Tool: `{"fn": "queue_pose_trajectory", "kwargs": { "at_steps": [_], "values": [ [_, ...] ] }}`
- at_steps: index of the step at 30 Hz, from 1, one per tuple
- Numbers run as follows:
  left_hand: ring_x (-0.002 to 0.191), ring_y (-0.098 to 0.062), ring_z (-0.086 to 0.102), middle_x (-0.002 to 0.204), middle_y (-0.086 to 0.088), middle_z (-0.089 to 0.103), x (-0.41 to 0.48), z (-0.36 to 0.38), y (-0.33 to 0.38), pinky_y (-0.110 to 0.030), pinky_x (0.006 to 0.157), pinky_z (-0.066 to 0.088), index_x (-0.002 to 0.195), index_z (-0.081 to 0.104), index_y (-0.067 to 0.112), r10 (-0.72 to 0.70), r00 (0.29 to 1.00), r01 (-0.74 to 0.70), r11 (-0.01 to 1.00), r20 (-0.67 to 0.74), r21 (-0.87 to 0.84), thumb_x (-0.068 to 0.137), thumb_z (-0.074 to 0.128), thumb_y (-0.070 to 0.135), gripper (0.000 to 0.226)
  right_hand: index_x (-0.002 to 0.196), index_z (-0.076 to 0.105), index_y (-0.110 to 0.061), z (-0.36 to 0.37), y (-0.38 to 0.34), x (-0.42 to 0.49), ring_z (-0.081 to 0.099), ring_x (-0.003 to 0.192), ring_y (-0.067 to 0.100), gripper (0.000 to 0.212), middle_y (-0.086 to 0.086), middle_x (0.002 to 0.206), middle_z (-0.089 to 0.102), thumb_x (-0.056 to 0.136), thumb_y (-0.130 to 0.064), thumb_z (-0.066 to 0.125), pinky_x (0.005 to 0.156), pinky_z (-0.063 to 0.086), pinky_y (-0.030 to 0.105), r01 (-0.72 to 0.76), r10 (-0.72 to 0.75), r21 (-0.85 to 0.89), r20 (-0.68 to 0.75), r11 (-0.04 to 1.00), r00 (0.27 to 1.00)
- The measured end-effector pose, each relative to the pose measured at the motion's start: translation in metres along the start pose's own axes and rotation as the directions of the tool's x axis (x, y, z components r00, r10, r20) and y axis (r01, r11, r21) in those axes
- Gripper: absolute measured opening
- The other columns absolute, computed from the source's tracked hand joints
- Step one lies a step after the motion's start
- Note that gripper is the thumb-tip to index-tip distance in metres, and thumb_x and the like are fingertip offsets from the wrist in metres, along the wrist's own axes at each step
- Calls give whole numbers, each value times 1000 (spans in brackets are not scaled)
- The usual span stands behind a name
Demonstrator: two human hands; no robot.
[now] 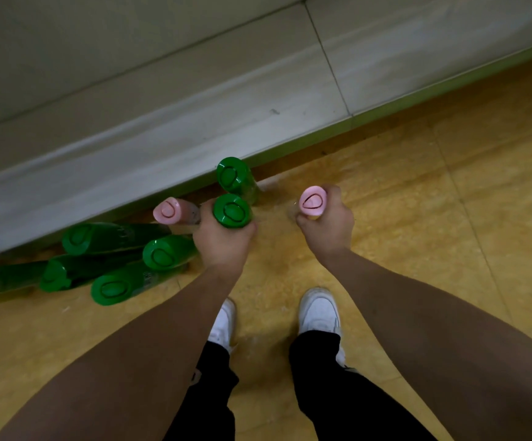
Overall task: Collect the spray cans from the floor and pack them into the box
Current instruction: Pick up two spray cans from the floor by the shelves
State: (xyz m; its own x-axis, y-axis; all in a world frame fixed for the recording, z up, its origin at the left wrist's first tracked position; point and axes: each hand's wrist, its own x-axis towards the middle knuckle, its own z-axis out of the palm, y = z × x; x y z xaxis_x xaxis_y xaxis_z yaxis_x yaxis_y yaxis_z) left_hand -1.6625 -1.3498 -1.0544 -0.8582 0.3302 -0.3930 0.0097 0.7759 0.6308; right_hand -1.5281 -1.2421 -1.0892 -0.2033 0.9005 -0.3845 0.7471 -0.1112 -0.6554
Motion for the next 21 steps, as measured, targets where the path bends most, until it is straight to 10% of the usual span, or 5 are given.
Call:
{"fn": "queue_pose_trajectory", "kwargs": {
  "at_steps": [8,21],
  "values": [
    [89,-9,51,95,11,55,-63,-65,70,2,63,33,121,59,12,45,999,-46,998,18,43,64,92,21,66,113,57,-15,-85,-59,-43,66,91,29,51,5,98,71,71,-24,84,75,50,34,35,-35,-16,18,999,999],
    [101,-29,65,95,3,69,-219,-248,238,-44,93,52,115,58,34,259,962,-266,959,83,96,57,83,47,65,115,56,-24,-303,-226,-189,64,94,34,47,6,96,70,74,-29,78,77,52,37,191,-188,20,-107,981,976]
  ]
}}
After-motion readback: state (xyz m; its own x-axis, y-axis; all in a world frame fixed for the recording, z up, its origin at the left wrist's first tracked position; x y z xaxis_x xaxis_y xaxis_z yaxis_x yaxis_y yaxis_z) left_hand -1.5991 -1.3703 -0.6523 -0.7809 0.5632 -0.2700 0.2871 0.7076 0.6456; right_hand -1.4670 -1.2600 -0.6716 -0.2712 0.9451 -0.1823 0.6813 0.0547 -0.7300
